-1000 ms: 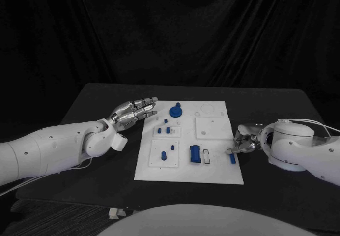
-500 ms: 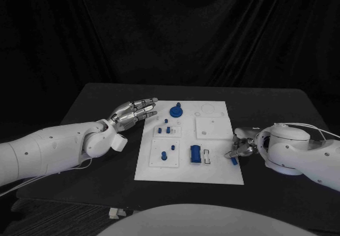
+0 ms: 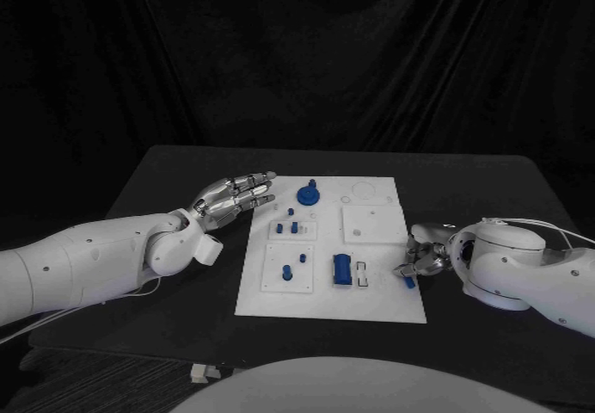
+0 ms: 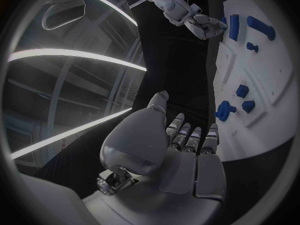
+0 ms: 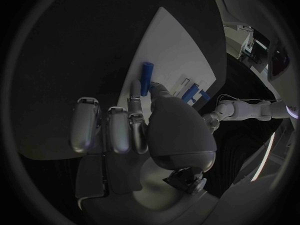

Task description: Assemble the parts on the task board

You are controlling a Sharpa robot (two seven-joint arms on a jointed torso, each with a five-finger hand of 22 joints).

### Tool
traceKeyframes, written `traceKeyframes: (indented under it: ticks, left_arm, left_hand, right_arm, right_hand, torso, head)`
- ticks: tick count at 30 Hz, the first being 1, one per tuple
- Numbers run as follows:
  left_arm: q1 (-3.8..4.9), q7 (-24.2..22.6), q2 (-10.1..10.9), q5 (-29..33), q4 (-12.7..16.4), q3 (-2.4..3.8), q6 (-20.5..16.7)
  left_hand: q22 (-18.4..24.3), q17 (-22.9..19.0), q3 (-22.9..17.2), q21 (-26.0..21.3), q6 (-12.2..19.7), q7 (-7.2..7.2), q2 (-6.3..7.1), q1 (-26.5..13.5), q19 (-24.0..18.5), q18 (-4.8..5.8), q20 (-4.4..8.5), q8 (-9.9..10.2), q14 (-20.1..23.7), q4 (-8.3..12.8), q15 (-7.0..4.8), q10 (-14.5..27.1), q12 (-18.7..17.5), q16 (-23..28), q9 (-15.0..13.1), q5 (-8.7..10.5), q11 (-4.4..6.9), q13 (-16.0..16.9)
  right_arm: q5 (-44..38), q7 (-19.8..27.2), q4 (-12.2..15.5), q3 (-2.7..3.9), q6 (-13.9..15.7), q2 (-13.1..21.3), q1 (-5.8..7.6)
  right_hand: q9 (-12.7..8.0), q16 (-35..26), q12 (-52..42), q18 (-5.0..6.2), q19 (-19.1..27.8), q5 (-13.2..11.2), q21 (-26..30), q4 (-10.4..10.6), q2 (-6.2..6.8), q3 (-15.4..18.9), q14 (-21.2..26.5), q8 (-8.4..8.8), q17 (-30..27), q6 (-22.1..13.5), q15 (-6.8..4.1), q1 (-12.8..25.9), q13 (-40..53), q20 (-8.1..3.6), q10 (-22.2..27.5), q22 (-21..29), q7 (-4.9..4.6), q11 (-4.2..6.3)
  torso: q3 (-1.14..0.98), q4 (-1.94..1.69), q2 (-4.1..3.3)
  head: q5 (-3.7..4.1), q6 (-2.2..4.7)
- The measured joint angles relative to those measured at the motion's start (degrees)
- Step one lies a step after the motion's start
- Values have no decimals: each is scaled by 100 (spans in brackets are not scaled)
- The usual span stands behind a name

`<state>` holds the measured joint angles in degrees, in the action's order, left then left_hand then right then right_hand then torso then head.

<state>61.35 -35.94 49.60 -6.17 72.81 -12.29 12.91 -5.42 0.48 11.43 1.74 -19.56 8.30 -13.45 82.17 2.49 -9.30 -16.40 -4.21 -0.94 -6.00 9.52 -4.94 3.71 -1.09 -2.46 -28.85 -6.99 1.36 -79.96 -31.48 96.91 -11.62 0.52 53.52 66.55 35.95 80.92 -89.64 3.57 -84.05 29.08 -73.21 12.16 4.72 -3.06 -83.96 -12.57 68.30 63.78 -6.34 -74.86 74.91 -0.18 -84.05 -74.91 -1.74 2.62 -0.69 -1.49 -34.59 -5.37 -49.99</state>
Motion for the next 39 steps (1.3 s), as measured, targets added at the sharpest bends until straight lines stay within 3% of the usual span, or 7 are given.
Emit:
traceKeyframes:
  ticks: [3, 8, 21, 30, 36, 37, 39]
  left_arm:
    - [-1, 0, 0, 0, -2, 0, 1]
    - [-2, 1, 0, 0, -6, 0, 2]
    - [-5, 6, -11, 0, -16, 0, 6]
    - [-6, 8, -12, 0, -15, 0, 11]
    - [-7, 9, -11, 0, -12, 0, 14]
    - [-7, 9, -9, 0, -12, 0, 14]
    - [-7, 9, -7, 0, -10, 0, 15]
  left_hand:
    - [0, 0, 0, 0, 0, 0, 0, 0, 0, 0, 0, 0, 0, 0, 0, 0, 0, 0, 0, 0, 0, 0]
    - [0, 0, -16, 0, 0, 0, 0, 0, 7, 0, -7, 0, 0, 16, 0, 0, 0, 0, 0, 0, 0, 0]
    - [1, 3, -24, 0, 0, 0, 0, 0, 22, -1, -22, 0, 0, 24, 0, 0, 0, 0, 1, 0, 0, -1]
    - [1, 3, -23, 0, 0, 0, 0, 0, 22, -1, -22, 0, 0, 24, 0, 1, 0, 0, 1, 0, 0, -1]
    - [1, 3, -23, 0, 0, 0, 0, 0, 22, -1, -22, 0, 0, 23, 0, 1, 0, 0, 1, 0, 0, -1]
    - [1, 3, -23, 0, 0, 0, 0, 0, 22, -1, -22, 0, 0, 23, 0, 0, 0, 0, 1, 0, 0, -1]
    - [1, 2, -23, 0, 0, 0, 0, 0, 21, -1, -22, 0, 0, 23, 0, 1, 0, 0, 1, 0, 1, -1]
  right_arm:
    - [61, 13, 64, -9, 100, 67, -2]
    - [351, 65, 164, -32, 263, 120, 56]
    - [1898, 304, 72, -29, 589, -201, 253]
    - [2443, 384, -223, -29, 644, -621, 244]
    - [2609, 373, -355, -28, 632, -763, 167]
    - [2626, 369, -368, -29, 630, -777, 157]
    - [2660, 357, -393, -31, 624, -804, 136]
  right_hand:
    - [-132, 0, 0, 0, 21, 20, 0, -71, 43, -131, 7, 23, 2, -11, 7, 131, 0, 20, 6, 0, -11, -6]
    - [-183, 0, 0, 0, 1, 20, 0, -490, 32, -676, -12, 56, 23, -33, 28, 323, 0, 40, -3, 1, -29, -16]
    - [-240, 1, 0, 0, 1, 16, 0, -585, -27, -884, -8, 77, 26, -75, 43, 473, -1, 40, -3, 1, -69, -55]
    - [-273, 1, 0, 0, 1, -126, 35, -809, -41, -1170, -12, 88, -24, -77, 49, 727, -1, 40, -3, -4, -72, -56]
    - [-273, 1, 0, 0, 1, -234, 54, -800, -100, -1192, -4, 89, -27, -105, 57, 852, -1, 40, -3, -4, -60, -56]
    - [-278, 1, 0, 0, 1, -277, 59, -957, -117, -1349, -4, 94, -27, -105, 58, 888, -1, 40, -3, -4, -60, -56]
    - [-280, 1, 0, 0, 1, -279, 77, -957, -108, -1349, -3, 94, -31, -105, 58, 916, -1, 40, -3, -3, -60, -57]
  torso:
    - [0, 2, 0]
    - [-1, 4, 2]
    - [-1, 1, 3]
    - [0, -3, -1]
    - [1, -2, -3]
    - [1, -2, -3]
    - [2, -2, -4]
  head:
    - [-6, 0]
    - [-15, 0]
    - [10, 0]
    - [47, 0]
    - [24, 0]
    - [23, 0]
    - [23, 0]
